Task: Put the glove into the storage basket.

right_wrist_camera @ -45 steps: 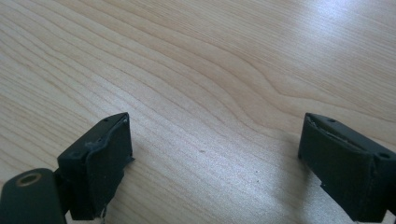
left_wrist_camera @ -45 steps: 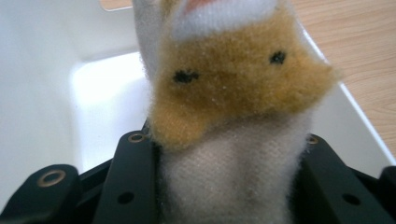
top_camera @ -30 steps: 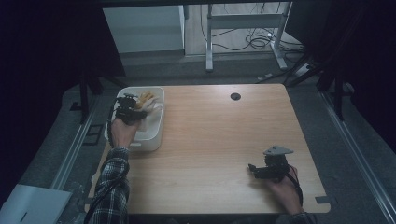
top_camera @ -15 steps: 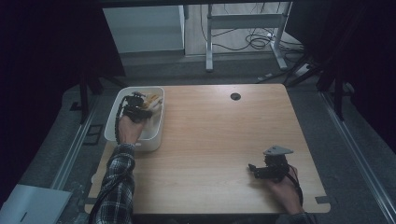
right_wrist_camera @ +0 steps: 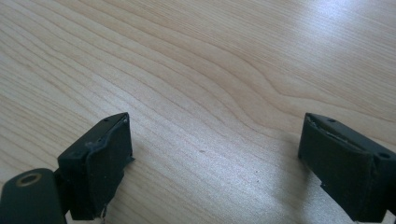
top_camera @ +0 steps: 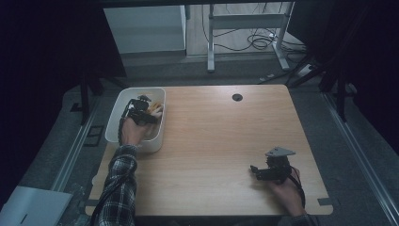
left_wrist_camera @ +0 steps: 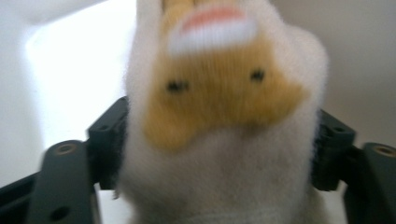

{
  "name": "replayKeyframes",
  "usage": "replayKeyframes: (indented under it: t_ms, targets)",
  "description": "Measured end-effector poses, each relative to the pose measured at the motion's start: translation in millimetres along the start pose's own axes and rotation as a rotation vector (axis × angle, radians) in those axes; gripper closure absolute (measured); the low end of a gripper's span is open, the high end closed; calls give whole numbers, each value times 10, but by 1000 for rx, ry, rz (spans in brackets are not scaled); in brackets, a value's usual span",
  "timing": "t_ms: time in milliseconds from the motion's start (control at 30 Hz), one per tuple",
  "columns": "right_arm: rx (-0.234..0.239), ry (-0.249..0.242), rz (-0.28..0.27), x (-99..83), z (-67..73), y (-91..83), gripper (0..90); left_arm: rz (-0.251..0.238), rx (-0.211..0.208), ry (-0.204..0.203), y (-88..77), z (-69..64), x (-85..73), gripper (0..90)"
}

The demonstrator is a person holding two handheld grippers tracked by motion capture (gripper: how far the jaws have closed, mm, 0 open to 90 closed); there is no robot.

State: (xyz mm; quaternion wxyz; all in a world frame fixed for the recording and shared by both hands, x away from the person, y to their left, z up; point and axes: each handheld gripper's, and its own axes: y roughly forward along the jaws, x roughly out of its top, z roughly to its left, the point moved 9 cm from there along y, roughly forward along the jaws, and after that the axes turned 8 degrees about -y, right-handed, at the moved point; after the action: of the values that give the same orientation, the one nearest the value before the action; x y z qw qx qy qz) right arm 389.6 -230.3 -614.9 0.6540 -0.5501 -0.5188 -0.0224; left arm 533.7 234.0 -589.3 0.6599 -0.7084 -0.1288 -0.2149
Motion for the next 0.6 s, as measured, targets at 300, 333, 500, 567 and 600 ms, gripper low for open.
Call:
replayKeyframes:
  t_ms: [300, 333, 500, 567, 600]
  targets:
    - [0, 0, 0, 0, 0, 0, 101, -24, -48, -4, -62, -38, 24, 111]
    - [0, 0, 0, 0, 0, 0, 101, -34, -59, -10, -75, -47, 34, 110]
    - [0, 0, 0, 0, 0, 0, 101, -70, -80, -28, -146, -48, 70, 106]
    - [0, 0, 0, 0, 0, 0, 101, -88, -88, -33, -170, -50, 83, 106]
    - [0, 0, 0, 0, 0, 0, 101, -94, -92, -32, -179, -49, 88, 106]
